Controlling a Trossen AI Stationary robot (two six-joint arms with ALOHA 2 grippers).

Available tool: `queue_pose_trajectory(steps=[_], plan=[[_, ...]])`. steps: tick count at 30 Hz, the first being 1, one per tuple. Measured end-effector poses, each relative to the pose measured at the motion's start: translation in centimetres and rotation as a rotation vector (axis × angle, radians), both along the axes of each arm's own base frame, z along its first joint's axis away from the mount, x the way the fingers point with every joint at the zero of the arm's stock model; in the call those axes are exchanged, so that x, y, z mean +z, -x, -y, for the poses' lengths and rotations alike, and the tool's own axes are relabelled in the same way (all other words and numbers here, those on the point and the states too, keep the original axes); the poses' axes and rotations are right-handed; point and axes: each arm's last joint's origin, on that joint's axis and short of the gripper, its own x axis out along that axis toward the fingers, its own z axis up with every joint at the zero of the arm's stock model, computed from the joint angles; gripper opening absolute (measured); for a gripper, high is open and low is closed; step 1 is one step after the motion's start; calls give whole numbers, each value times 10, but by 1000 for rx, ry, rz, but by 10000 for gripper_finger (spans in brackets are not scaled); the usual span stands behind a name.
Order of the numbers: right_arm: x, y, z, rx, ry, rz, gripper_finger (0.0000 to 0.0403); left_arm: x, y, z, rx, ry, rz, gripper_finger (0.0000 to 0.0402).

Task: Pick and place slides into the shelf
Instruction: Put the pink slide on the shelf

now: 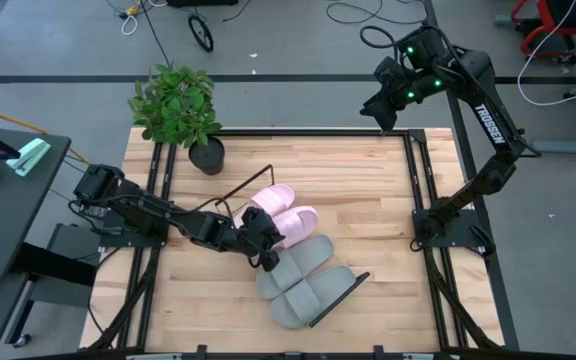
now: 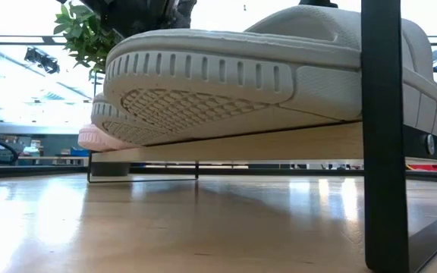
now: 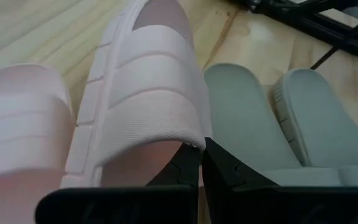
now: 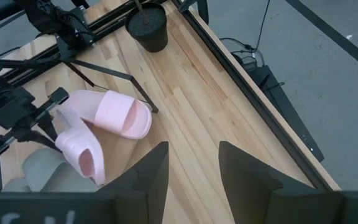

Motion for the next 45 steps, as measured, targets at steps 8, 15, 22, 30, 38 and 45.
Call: queue_pose_trajectory(steps=[8,15,22,30,38,45], plan=[[0,0,0,0,0,0,146,-17,-13,3,5,74,10,8],[0,0,0,0,-2,-2,146,-18,-15,4,-5,72,26,21],[-1,1,-1,5,-9,-15,146,-17,-14,4,-15,58,22,78],[-2,1,-1,10,-9,-22,148,-2,-12,3,-25,40,23,139],[-2,2,-2,17,-11,-29,176,7,-9,2,-25,-4,-84,183],[-24,-5,2,52,-133,-68,207,20,-10,2,-27,-29,-147,204]])
